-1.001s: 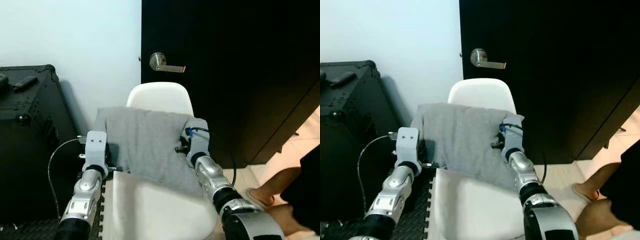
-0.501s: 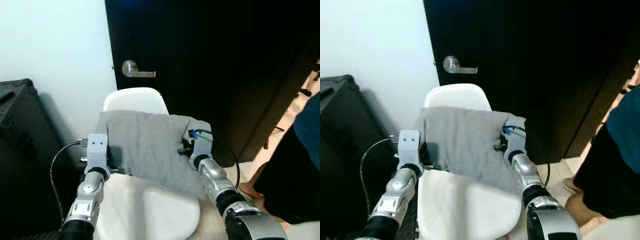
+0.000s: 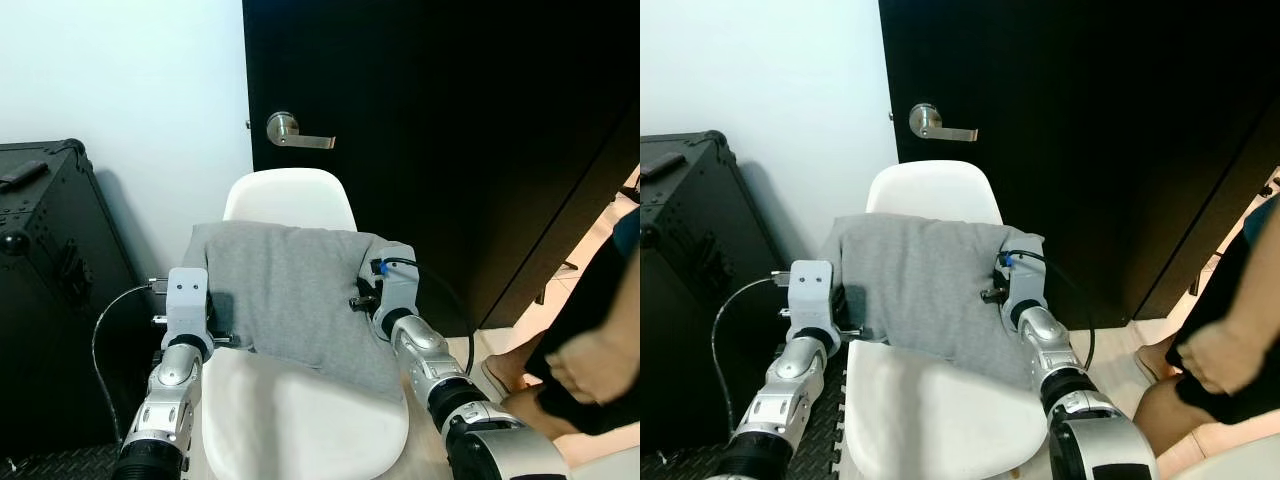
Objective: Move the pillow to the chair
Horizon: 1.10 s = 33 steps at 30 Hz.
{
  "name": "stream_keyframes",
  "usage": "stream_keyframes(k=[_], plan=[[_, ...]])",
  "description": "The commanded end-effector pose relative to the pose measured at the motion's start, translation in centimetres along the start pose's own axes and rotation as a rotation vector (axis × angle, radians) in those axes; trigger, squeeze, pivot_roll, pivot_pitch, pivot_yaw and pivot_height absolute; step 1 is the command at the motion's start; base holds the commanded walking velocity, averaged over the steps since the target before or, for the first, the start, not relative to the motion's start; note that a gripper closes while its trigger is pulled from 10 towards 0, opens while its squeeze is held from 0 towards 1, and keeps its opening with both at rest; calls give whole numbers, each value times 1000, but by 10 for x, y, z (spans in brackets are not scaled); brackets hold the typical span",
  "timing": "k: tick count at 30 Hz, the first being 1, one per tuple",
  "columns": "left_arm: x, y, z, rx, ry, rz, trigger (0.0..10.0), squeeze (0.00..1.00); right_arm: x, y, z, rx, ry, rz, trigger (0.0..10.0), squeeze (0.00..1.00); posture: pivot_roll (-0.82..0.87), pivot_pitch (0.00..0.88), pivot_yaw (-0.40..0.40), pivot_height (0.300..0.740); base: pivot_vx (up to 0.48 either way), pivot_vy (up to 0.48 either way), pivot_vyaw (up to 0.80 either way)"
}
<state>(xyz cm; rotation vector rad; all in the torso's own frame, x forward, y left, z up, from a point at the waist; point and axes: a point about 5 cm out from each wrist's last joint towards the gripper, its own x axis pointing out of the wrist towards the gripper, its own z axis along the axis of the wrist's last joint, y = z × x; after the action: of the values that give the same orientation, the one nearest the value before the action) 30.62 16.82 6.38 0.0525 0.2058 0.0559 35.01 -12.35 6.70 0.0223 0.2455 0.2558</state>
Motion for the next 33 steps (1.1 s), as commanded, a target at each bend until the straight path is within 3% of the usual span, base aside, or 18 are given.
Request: stream_keyframes(k=[1,15,33], plan=[[0,-17,5,18,-23,-66,10000,0,3,9,4,-10,-7,52,10000,0,52,0,-61,670,0,0,0],[-1,-20,3,28,-20,-87,10000,0,1,6,1,-12,-3,45,10000,0,43,0,-61,620,0,0,0],[-1,-22,4,26,-25,-88,10000,0,1,6,3,-29,-9,45,10000,0,38,0,-75,620,0,0,0]])
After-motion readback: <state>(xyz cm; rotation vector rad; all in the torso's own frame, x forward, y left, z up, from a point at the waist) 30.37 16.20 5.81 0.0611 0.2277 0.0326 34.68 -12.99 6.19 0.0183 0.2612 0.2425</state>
